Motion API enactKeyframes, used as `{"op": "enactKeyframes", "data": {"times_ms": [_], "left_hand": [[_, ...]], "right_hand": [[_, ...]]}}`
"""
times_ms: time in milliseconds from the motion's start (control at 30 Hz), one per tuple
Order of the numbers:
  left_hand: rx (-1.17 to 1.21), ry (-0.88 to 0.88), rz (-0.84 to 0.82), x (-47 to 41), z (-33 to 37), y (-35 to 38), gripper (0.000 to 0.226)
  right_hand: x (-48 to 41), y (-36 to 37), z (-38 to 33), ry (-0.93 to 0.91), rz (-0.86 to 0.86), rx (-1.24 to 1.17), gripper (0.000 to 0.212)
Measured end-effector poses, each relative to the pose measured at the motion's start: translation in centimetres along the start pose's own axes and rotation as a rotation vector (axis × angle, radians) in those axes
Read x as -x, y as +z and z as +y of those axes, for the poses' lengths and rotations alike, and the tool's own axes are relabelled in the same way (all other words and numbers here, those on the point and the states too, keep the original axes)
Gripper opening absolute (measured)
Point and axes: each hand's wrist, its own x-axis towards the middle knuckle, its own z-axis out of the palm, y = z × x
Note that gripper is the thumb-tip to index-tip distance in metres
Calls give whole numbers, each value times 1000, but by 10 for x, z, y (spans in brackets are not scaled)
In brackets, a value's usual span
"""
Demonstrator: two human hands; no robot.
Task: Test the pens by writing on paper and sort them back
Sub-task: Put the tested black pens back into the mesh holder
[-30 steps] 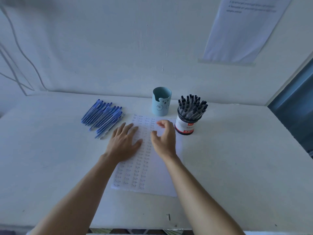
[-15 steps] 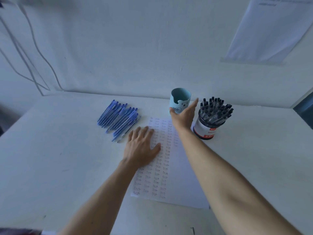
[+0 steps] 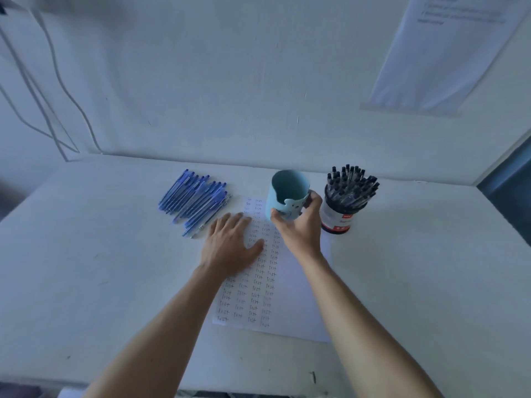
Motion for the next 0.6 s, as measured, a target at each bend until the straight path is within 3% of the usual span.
{"op": "enactKeyframes", "data": {"times_ms": [467,600], "left_hand": [[78,-12,7,3,-1,-3,69],[113,-10,31,2,-3,-3,68]], "right_hand": [[51,-26,7,-2,-97,65,75],[54,-22,3,44,-116,88,95]]}}
